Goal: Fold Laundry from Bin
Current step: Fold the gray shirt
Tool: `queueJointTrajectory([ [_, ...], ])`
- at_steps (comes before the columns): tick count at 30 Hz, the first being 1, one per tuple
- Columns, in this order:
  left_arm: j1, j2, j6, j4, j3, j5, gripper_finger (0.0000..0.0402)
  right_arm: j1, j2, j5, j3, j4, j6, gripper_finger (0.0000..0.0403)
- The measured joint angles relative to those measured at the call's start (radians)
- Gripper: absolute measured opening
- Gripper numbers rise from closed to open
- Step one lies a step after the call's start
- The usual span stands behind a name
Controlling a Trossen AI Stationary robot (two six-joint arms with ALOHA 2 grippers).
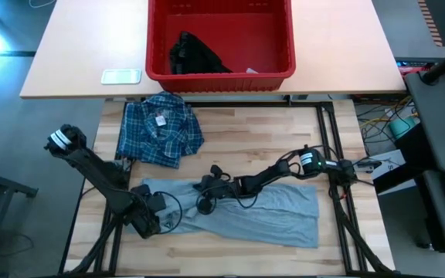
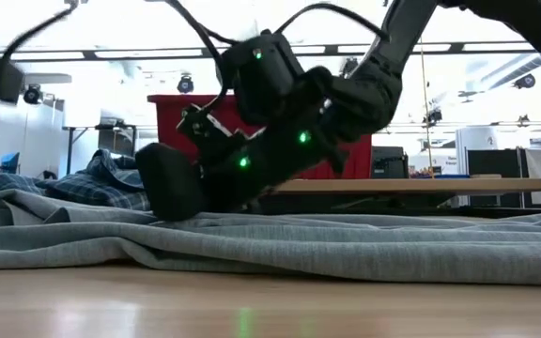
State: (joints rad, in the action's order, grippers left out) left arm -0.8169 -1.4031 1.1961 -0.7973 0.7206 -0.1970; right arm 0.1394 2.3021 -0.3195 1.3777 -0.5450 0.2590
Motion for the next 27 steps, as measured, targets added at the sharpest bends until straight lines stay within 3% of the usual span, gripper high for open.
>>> queueJointTrajectory([
  [2, 0.000, 0.041, -0.001, -0.031, 0.036, -0.027, 0.0229, 0.000, 0.001, 0.002, -0.003, -0.033, 0.004, 0.0008],
  [5, 0.000, 0.123, 0.008, -0.063, 0.052, -0.159, 0.0229, 0.009, -0.010, 0.004, -0.006, -0.156, -0.072, 0.0008],
  [9, 0.013, 0.218, 0.106, -0.095, -0.048, -0.291, 0.0229, 0.003, 0.011, 0.012, 0.048, -0.301, -0.090, 0.0008],
  [13, 0.013, 0.285, 0.217, -0.036, -0.211, -0.298, 0.0229, -0.030, 0.141, -0.002, 0.148, -0.309, -0.090, 0.0009],
  [18, 0.015, 0.315, 0.231, 0.085, -0.345, -0.297, 0.0229, -0.033, 0.256, 0.012, 0.281, -0.337, -0.093, 0.0009],
  [21, 0.015, 0.315, 0.231, 0.110, -0.384, -0.265, 0.0229, -0.032, 0.303, -0.002, 0.311, -0.350, -0.126, 0.0009],
  [27, 0.015, 0.322, 0.183, 0.106, -0.392, -0.244, 0.0229, -0.024, 0.271, 0.035, 0.330, -0.310, -0.151, 0.0009],
])
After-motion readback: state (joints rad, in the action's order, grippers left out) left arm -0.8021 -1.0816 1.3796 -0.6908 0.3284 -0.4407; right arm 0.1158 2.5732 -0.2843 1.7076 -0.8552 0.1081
